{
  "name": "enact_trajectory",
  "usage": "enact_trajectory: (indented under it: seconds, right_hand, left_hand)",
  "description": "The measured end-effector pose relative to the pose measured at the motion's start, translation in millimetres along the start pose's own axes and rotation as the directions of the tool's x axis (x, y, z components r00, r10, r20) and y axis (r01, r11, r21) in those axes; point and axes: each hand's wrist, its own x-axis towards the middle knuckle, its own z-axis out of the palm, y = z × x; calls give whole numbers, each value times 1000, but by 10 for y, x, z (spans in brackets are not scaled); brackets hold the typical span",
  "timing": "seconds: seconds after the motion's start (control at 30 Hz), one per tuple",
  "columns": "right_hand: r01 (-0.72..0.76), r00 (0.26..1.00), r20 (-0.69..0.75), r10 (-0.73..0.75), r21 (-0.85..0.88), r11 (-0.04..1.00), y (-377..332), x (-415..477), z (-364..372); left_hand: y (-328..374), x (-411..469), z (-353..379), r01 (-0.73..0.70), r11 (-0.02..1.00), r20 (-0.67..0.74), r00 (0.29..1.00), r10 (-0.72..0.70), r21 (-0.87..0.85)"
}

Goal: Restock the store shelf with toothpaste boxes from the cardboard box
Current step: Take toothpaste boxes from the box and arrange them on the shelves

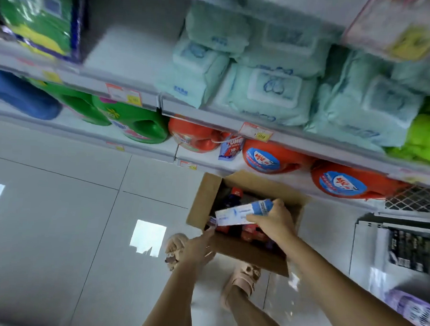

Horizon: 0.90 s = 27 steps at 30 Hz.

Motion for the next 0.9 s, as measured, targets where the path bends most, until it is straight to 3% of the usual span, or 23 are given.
enact_trajectory:
  seconds: [0.17,0.3,0.4,0.5,0.63,0.73,0.8,0.9]
  right_hand:
    - [16,986,157,-51,215,976,38,-482,-718]
    - [-69,927,342,-154,559,826,-167,-1218,-1322]
    - [-57,884,393,-255,630,775,-250,-1611,-1637]
    - [36,874,356,-331,632,774,-328,-1895,-1875]
    - [415,848,152,-509,407,814,-462,-2191,-2181]
    - [700,713,52,-699,-7,714,-627,-2362,-2423]
    - [743,655,95,-750,-259,617,-787,-2476,-2522]
    - [729,628,134,-767,-446,519,-971,-2615,-2571]
  left_hand:
    - [-126,-771,363,-45,979,209,974,87,-198]
    - [-38,-1378,608,-40,865,341,909,239,-499]
    - [160,-1824,716,-84,802,386,843,374,-592]
    - [329,-2160,798,-158,818,393,817,423,-553]
    - [477,-2541,847,-258,826,412,768,491,-502]
    - [553,-2722,849,-325,848,427,754,500,-418]
    - [585,-2891,903,-351,864,433,757,489,-361]
    - [586,-3142,1028,-371,878,454,753,476,-303]
